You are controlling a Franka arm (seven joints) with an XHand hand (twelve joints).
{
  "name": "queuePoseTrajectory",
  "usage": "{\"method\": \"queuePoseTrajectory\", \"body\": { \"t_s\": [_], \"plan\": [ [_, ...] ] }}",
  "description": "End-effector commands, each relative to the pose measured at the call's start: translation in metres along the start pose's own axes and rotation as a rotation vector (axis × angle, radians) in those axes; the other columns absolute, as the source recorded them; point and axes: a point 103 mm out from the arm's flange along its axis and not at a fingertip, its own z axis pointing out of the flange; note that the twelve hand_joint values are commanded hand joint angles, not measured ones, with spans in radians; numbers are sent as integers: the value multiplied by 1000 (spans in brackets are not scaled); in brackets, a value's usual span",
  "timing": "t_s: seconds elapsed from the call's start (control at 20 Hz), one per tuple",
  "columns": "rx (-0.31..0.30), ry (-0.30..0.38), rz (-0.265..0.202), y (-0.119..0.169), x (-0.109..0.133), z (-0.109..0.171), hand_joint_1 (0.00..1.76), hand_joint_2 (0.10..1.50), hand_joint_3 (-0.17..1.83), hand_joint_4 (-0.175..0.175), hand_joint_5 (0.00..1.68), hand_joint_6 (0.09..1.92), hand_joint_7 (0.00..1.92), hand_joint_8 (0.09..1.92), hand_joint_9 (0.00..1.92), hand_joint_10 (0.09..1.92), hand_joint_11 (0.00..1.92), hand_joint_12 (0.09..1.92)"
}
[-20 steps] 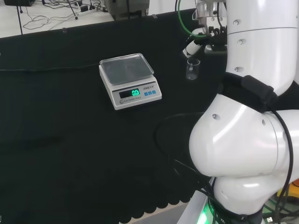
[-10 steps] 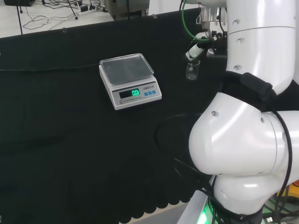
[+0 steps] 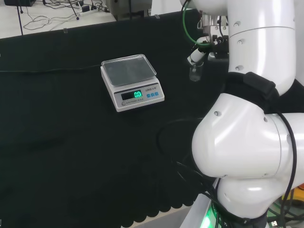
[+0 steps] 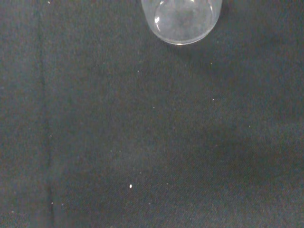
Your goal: Pick up the beaker.
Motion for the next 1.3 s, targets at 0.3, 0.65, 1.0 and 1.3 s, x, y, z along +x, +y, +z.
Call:
{"method": "queuePoseTrajectory", "body": {
  "t_s": [0.3, 0.65, 1.0, 1.3],
  "plan": [
    [19, -32, 20, 10, 0, 14, 768, 1003, -150, -48, 453, 87, 204, 669, 222, 888, 36, 1353],
    [-100, -26, -19, 14, 2, 19, 1211, 1140, -175, -155, 678, 660, 393, 799, 872, 698, 944, 994],
    [-79, -67, -51, 0, 15, -19, 1138, 1194, -26, -175, 850, 1198, 697, 1031, 972, 869, 1058, 813],
    [-147, -123, -76, -39, 30, -72, 1137, 1192, -23, -175, 855, 1200, 734, 1048, 990, 892, 1069, 812]
  ]
}}
